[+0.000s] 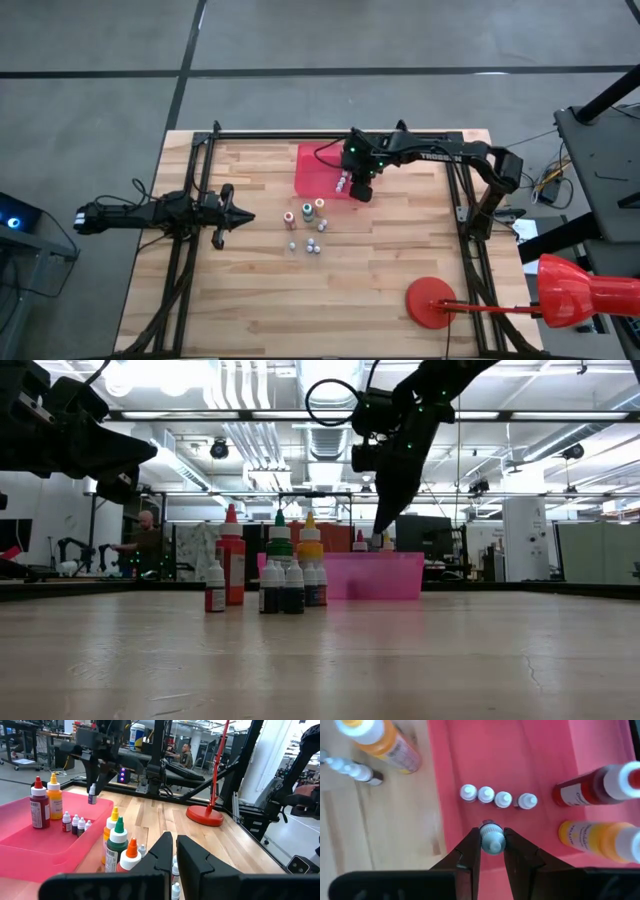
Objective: Pick & Place food coloring
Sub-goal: Put the small purple food coloring bottle into the pink bin
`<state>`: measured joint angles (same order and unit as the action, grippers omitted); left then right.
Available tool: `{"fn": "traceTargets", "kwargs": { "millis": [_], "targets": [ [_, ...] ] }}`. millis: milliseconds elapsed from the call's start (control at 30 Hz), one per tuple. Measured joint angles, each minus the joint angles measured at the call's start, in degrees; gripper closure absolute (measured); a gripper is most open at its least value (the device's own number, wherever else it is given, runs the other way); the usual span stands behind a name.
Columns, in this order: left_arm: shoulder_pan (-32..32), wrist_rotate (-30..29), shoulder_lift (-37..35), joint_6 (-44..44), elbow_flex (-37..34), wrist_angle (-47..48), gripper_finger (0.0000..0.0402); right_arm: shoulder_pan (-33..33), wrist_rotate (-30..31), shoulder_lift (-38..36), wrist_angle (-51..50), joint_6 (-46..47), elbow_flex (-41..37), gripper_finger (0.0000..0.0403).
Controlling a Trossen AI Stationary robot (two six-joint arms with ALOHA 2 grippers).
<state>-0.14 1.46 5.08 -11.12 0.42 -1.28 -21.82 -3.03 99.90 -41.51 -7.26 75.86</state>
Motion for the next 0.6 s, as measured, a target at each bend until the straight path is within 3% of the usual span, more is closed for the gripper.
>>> {"fn": "traceTargets", "kwargs": {
  "millis": [600],
  "targets": [
    [0.0,0.0,0.0,0.0,0.0,0.0,0.0402,-3.2,0.3,2.6,3.2,-0.3,-0.7,0.0344]
  ]
}}
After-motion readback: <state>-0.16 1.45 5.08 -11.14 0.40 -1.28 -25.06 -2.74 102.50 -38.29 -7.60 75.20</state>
